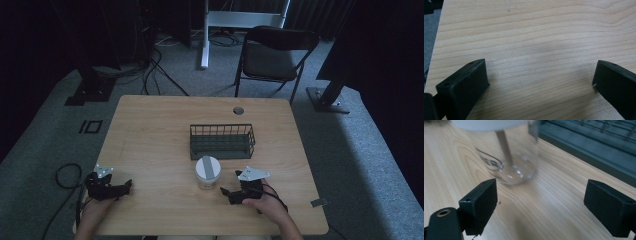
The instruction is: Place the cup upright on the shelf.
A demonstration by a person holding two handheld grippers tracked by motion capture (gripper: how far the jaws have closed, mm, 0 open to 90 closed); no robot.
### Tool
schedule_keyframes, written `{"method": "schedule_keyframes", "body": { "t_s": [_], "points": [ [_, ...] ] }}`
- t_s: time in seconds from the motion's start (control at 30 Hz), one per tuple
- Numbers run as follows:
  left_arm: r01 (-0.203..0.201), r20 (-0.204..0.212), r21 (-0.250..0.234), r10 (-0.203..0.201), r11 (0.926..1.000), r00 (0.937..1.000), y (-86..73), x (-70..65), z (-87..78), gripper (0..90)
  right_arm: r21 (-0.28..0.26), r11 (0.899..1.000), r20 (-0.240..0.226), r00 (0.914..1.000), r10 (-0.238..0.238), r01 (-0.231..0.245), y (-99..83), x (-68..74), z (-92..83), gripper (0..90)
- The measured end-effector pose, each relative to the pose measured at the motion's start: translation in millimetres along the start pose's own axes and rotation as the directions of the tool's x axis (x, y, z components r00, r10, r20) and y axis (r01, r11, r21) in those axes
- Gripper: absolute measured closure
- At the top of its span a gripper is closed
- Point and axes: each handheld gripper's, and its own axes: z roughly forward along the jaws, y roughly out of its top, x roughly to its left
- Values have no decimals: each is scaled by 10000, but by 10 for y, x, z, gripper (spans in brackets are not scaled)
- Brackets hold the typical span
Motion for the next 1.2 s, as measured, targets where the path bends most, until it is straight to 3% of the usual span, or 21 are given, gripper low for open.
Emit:
{"method": "schedule_keyframes", "body": {
  "t_s": [0.53, 1.2],
  "points": [
    [3, 0, -2, -3, 10000, 10000, 0, 0, 0, 2, -426, 9986, -481, 9983, -330, 309, 120, 201, 155, 115],
    [3, 0, 0, -3, 10000, 10000, 0, 0, 0, 1, -1088, 9941, -575, 9983, -121, 58, 235, 299, 313, 115]
  ]
}}
